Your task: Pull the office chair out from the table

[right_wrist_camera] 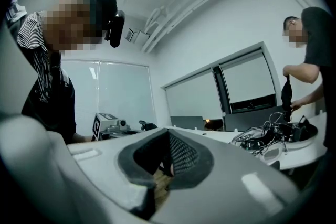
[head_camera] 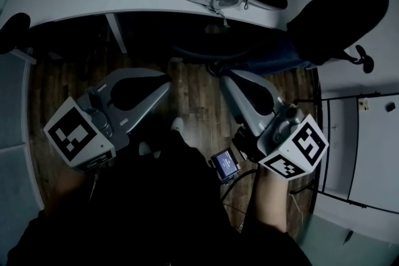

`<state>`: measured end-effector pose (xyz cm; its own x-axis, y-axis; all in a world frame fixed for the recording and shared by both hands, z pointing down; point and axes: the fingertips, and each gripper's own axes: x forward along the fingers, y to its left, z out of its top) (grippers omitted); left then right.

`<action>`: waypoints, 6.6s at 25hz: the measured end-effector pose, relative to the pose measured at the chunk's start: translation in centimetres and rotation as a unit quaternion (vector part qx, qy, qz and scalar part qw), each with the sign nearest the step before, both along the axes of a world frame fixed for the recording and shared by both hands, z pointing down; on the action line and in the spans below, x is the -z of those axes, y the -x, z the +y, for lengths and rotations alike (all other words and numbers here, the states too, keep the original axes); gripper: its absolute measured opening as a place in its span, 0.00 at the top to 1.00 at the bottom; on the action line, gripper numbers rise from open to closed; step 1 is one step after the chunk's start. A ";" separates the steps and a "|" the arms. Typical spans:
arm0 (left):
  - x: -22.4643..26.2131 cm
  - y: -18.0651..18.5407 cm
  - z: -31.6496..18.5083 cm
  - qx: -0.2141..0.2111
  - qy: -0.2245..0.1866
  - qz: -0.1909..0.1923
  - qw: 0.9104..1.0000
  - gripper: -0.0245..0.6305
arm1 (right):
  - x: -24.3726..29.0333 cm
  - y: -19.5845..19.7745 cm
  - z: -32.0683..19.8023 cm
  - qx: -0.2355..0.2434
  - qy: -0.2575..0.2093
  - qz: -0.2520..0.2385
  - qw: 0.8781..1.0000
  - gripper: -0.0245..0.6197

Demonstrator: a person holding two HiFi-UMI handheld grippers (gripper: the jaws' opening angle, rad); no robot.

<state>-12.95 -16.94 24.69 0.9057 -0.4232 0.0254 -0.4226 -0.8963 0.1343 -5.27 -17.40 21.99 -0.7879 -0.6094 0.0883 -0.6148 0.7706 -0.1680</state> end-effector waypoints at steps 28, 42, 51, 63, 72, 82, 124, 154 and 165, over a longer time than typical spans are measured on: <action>-1.7 -12.6 -15.7 0.038 0.004 -0.050 0.998 0.96 | -2.9 -13.3 -16.0 0.056 0.010 -0.019 0.998 0.96; -3.4 -12.8 -19.2 0.022 0.012 -0.058 0.998 0.96 | -3.4 -14.2 -20.1 0.048 0.009 -0.014 0.999 0.96; -2.9 -11.8 -20.8 -0.036 -0.007 -0.071 0.997 0.96 | -2.4 -12.7 -21.8 0.031 0.000 0.021 0.999 0.96; -4.8 -11.0 -19.7 -0.135 -0.050 -0.138 0.980 0.95 | -4.2 -11.1 -22.5 0.039 -0.003 0.103 0.994 0.96; -12.0 -8.7 -15.7 -0.242 -0.099 -0.329 0.908 0.43 | -9.7 -10.1 -19.2 0.123 0.002 0.238 0.963 0.69; -19.2 -8.4 -14.4 -0.285 -0.141 -0.466 0.826 0.31 | -16.7 -8.0 -15.6 0.223 0.016 0.372 0.901 0.38; -23.2 -11.7 -13.9 -0.226 -0.177 -0.544 0.788 0.49 | -28.2 -11.0 -15.1 0.279 -0.125 0.617 0.725 0.48; -23.1 -10.0 -0.1 -0.255 -0.205 -0.515 0.792 0.50 | -28.5 -9.1 -0.4 0.269 -0.095 0.615 0.735 0.52; -23.4 -6.5 6.6 -0.266 -0.243 -0.521 0.774 0.50 | -28.8 -5.7 6.5 0.227 -0.088 0.628 0.739 0.52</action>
<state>-6.45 -10.39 48.10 0.5506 -0.1867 0.8136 0.3710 -0.8184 -0.4389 0.41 -10.86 50.83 -0.2784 -0.3970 0.8746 0.1287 0.8870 0.4436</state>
